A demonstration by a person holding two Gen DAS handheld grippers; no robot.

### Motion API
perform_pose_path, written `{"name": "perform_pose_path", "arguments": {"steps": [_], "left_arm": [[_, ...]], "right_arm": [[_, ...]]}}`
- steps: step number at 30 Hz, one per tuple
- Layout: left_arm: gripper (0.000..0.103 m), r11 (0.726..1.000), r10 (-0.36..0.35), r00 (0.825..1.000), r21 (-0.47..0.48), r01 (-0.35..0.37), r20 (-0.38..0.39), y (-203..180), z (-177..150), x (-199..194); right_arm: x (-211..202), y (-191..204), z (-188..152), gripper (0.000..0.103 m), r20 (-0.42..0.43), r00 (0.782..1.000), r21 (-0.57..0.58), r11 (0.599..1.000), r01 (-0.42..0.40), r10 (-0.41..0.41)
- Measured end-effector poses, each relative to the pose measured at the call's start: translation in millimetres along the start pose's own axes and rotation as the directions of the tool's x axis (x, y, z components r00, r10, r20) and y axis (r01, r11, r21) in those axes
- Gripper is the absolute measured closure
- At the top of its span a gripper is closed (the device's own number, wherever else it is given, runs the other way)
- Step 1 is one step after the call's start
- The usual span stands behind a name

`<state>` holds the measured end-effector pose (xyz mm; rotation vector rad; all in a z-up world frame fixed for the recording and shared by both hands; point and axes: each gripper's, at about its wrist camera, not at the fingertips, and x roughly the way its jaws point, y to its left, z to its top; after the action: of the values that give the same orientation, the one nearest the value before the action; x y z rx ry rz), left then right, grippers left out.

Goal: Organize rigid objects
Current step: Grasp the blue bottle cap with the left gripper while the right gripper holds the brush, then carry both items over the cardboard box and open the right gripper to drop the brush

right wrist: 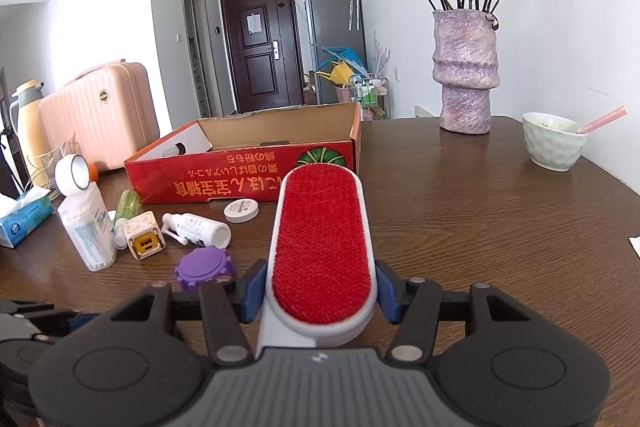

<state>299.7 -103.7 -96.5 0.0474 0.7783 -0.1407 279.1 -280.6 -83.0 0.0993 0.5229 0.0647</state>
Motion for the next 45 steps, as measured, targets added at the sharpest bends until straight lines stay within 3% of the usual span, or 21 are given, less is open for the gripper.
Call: {"name": "perform_pose_path", "arguments": {"steps": [22,45], "left_arm": [[0.049,0.999,0.016,0.992,-0.034,-0.011,0.125,24,22,-35],[0.049,0.998,0.053,0.974,-0.029,-0.048,0.219,36,75,-47]], "right_arm": [[3,10,8,0.048,0.000,1.000,-0.013,1.000,-0.005,0.005],[15,39,54,0.048,0.015,1.000,-0.051,0.999,-0.005,0.006]]}}
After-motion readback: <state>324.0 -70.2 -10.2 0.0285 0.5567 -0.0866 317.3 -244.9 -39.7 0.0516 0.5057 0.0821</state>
